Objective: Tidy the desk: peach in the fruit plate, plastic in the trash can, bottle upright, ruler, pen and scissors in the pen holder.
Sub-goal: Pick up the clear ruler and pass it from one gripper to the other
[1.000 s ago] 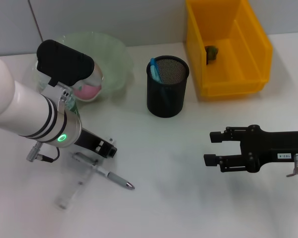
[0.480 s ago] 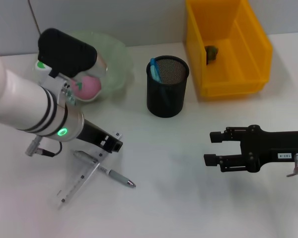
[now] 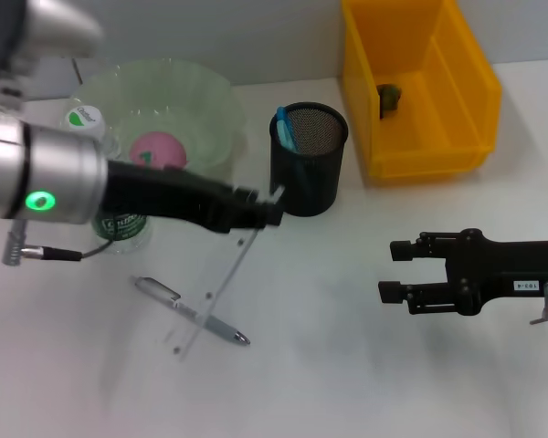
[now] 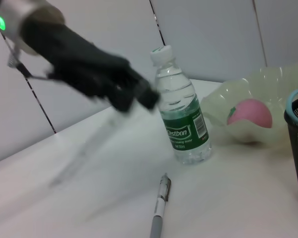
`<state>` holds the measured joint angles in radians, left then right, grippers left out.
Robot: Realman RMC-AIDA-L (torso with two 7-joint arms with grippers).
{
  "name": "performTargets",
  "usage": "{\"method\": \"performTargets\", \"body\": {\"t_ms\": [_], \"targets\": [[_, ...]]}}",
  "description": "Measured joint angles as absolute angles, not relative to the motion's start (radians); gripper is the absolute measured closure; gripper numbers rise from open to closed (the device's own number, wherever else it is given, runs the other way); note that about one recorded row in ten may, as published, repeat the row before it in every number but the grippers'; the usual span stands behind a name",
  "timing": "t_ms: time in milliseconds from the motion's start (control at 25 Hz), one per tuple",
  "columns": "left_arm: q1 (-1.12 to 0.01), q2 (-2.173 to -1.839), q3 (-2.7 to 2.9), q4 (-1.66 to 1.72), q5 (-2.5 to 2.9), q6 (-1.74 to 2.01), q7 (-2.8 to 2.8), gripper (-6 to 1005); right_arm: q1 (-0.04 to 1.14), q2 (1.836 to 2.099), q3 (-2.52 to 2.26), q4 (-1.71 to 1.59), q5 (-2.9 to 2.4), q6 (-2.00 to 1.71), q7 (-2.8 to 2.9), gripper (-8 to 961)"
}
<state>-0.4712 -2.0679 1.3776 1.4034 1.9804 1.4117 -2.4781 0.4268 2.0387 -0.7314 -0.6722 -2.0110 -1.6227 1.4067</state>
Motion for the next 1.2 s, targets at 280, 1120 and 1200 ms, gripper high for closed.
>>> {"method": "performTargets", "body": {"t_ms": [280, 1120, 1200], "targets": [[-0.38, -2.068, 1.305, 1.292, 1.573, 1.427, -2.183, 597, 0.423, 2.037, -0.729, -0.673, -2.011, -1.62, 1.408, 211], [-0.368, -2.079, 1.603, 0.562, 0.664, 1.476, -1.003, 586, 0.416, 2.037, -0.729, -0.673, -2.009, -1.619, 1.398, 211], [-0.365, -2.079, 1.654, 0.551, 0.59, 1.461, -0.945, 585, 0.415, 2.041, -0.728, -0.674, -2.006, -1.62, 1.384, 211]]}}
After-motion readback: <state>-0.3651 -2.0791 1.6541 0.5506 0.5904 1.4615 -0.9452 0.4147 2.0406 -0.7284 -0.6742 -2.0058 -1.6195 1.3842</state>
